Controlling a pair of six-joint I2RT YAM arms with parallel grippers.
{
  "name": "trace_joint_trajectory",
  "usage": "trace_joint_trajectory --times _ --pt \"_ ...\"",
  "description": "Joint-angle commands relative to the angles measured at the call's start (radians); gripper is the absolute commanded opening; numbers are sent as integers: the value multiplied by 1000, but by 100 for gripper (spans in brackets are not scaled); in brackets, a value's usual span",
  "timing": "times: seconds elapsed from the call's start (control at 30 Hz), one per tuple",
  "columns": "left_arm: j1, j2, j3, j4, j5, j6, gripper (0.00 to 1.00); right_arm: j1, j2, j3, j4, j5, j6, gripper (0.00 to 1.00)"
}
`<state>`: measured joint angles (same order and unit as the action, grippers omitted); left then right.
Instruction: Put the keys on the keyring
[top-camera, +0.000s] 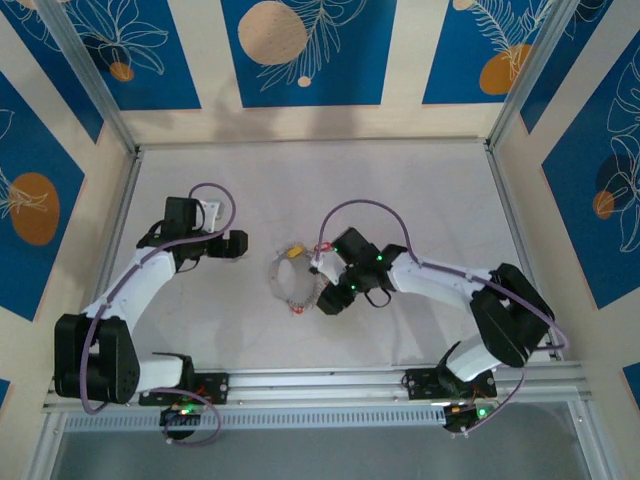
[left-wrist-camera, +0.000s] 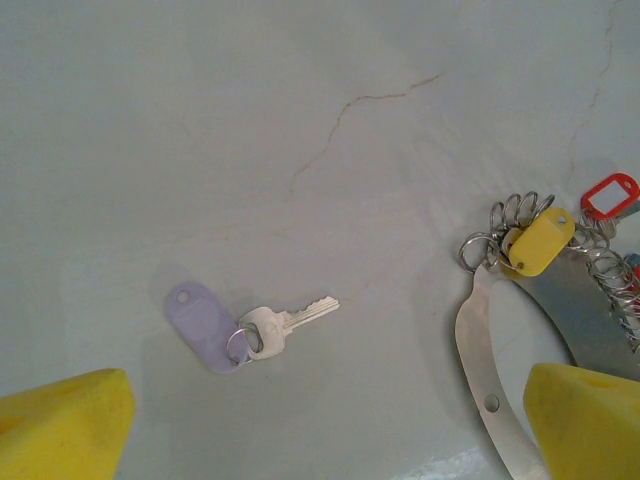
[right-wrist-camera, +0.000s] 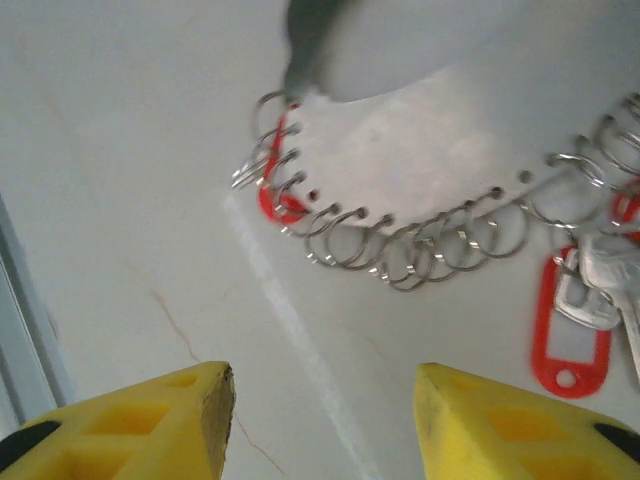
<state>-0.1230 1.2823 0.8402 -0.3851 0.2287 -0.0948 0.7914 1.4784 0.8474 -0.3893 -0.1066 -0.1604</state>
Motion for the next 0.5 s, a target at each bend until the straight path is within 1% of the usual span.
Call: trace_joint_trajectory --times 0.0,0.07,0.23,0.37,0.47 --pt "-11 -7 -8 -1 18 9 100 -4 -22 -62 138 85 -344 49" --pt "-13 -6 -6 -4 28 17 100 15 -9 -102 187 100 -415 48" --pt "-20 -9 -11 3 45 25 100 85 44 -185 370 160 -505 39" --pt "-28 -13 -7 1 49 35 100 107 91 -188 454 215 -529 34" --pt "-37 -13 -3 -5 49 41 100 109 113 -200 520 267 -540 34"
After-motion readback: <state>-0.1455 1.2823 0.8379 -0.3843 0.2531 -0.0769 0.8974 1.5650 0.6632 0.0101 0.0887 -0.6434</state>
